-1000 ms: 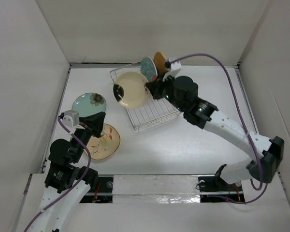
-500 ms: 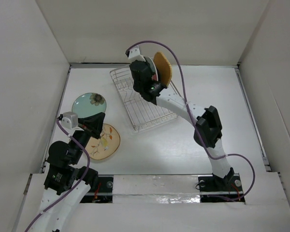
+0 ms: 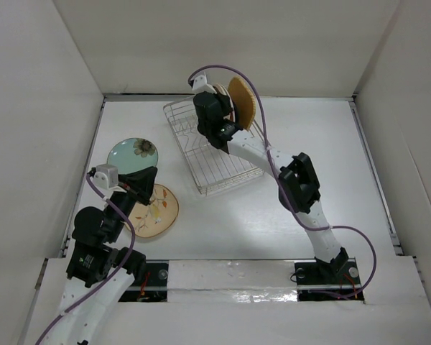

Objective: Load the plates into the dish rack

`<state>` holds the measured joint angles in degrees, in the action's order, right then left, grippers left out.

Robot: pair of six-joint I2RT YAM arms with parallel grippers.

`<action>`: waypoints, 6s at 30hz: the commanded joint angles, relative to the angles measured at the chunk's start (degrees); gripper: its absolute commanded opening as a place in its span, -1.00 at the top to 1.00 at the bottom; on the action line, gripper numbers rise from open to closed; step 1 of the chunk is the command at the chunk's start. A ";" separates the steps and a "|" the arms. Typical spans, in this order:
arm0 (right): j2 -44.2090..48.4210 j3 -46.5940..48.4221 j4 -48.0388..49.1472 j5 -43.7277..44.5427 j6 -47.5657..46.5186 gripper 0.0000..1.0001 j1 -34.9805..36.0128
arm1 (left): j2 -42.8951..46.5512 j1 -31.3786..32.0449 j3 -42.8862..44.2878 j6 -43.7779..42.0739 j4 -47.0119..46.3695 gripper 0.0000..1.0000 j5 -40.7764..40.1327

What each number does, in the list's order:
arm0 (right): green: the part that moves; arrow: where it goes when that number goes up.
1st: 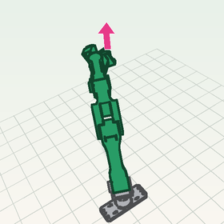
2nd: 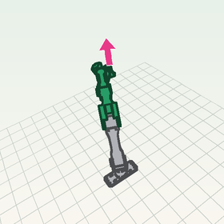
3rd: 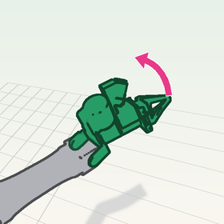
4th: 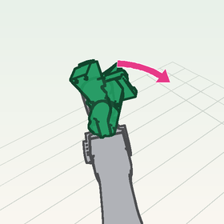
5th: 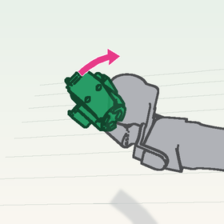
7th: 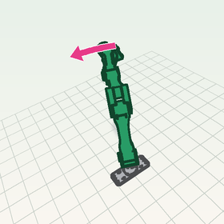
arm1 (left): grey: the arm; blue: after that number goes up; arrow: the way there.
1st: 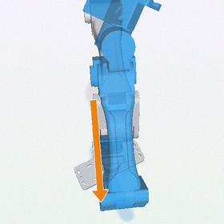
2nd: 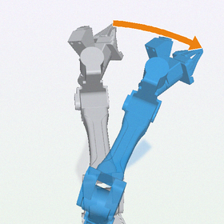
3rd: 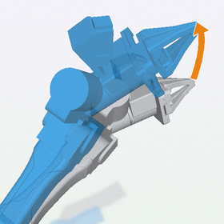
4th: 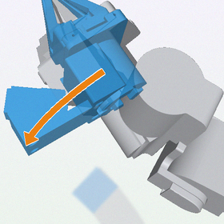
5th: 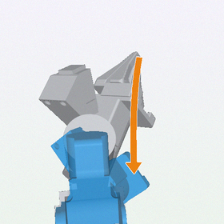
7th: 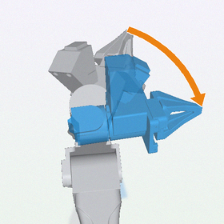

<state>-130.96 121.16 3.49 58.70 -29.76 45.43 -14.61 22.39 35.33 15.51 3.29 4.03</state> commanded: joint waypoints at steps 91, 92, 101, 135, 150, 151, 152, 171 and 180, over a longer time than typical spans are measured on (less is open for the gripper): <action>31.42 -66.49 13.93 -17.42 98.95 1.00 34.37 | 0.29 0.99 0.70 -0.30 -2.06 0.79 -1.48; 33.38 -66.84 13.48 -15.74 95.36 1.00 35.16 | 0.37 0.99 0.79 -0.39 -2.06 0.79 -1.83; 47.37 -60.17 11.36 -4.65 64.62 1.00 29.03 | 1.08 0.99 0.62 -0.30 -1.97 0.79 -2.01; 5.80 -7.44 18.31 -5.70 19.29 1.00 2.65 | -0.68 0.99 0.53 -0.30 -2.23 0.79 -0.25; 4.57 -14.46 14.19 -3.42 28.25 1.00 4.32 | -1.12 0.99 0.53 -0.21 -2.23 0.79 -0.52; 5.18 -14.90 12.35 -3.41 29.22 1.00 4.32 | -1.12 0.99 0.53 -0.21 -2.23 0.79 -0.52; 5.62 -16.04 11.64 -3.59 29.67 1.00 4.32 | -1.21 0.99 0.53 -0.21 -2.15 0.79 -0.60; 16.51 -23.86 3.90 -17.19 44.78 -0.13 4.41 | -12.89 -1.47 3.86 6.20 -0.30 0.70 -6.76; 38.72 -44.40 8.64 -32.23 46.63 -0.66 5.01 | -19.40 -1.47 4.92 16.20 -1.00 0.62 -13.60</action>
<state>-98.76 82.11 8.38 33.43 15.00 49.80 -32.29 21.26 37.93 25.91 4.58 -5.89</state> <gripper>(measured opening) 0.831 0.185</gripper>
